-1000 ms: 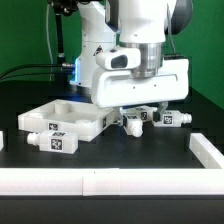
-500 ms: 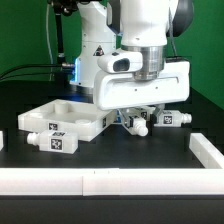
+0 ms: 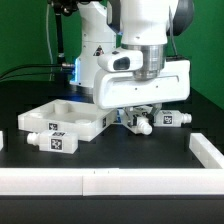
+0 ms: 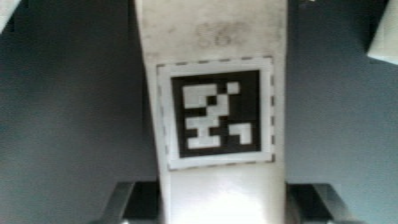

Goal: Assemble one leg

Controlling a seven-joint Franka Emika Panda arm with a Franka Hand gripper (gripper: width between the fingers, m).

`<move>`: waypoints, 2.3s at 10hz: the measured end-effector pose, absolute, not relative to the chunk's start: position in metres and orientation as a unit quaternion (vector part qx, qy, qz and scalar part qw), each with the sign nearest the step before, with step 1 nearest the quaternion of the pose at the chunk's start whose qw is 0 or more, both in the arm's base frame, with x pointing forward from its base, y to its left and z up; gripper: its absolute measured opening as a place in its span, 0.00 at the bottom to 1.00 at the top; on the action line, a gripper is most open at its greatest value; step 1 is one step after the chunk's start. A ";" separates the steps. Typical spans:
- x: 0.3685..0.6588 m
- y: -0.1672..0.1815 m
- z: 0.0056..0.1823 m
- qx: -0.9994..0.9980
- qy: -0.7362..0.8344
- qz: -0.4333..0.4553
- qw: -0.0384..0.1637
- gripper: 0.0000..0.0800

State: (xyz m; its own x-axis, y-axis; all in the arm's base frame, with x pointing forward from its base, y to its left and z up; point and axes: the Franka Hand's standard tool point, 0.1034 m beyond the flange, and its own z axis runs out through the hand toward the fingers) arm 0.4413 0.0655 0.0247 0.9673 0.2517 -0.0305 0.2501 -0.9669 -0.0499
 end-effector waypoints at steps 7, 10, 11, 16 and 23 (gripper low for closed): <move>0.449 0.091 0.080 -0.989 -0.147 0.015 0.020 0.36; 0.434 0.093 0.076 -0.990 -0.136 0.015 0.019 0.36; 0.434 0.093 0.075 -0.990 -0.140 0.015 0.019 0.36; 0.426 0.164 0.076 -0.997 -0.073 0.014 0.023 0.36; 0.445 0.218 0.035 -0.998 -0.048 0.024 0.035 0.36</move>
Offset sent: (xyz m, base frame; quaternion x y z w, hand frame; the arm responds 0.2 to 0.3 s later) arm 0.0067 0.0427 0.0264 -0.0072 -0.0049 0.0407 0.9991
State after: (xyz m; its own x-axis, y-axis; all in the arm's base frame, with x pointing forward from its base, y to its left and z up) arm 0.4455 0.2176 0.0354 0.9942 0.0980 -0.0450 0.0947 -0.9929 -0.0715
